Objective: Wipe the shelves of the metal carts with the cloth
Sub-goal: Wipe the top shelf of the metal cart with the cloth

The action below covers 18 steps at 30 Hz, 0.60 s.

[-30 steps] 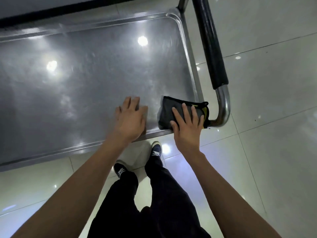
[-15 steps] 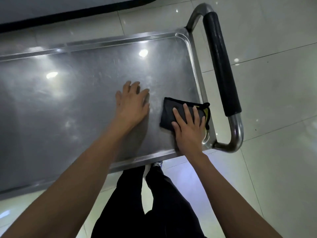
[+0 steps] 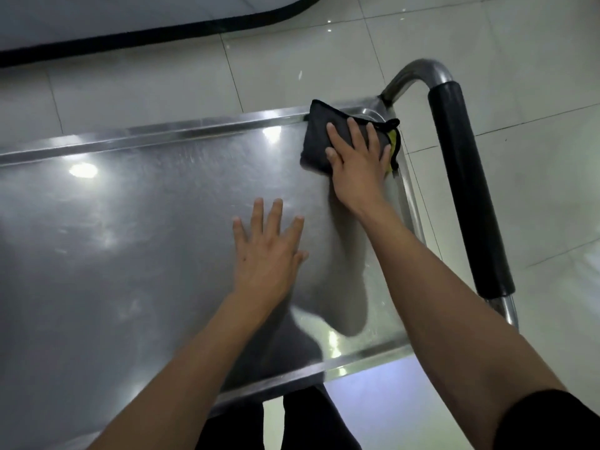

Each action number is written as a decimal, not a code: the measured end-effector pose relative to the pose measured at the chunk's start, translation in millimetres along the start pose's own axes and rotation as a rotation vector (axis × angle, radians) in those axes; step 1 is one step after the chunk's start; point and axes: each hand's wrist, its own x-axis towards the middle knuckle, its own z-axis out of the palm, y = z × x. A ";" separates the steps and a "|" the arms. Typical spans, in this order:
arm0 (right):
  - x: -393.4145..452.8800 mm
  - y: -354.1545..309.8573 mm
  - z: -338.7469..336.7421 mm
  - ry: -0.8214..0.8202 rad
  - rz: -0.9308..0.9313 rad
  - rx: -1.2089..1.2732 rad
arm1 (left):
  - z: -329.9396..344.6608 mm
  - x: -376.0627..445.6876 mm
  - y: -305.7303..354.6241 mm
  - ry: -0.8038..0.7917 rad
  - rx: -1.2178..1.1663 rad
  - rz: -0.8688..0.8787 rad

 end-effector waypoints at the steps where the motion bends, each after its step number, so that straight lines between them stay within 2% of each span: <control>1: 9.5 -3.6 0.0 0.012 0.002 0.008 | 1.4 0.2 -0.5 0.003 0.003 0.003; 8: -4.1 4.9 -2.5 0.017 -0.063 0.037 | -2.8 3.3 -2.0 -0.024 -0.023 0.021; 18: -166.2 67.7 6.2 -0.050 -0.206 0.029 | -3.6 0.4 2.9 -0.016 -0.109 -0.077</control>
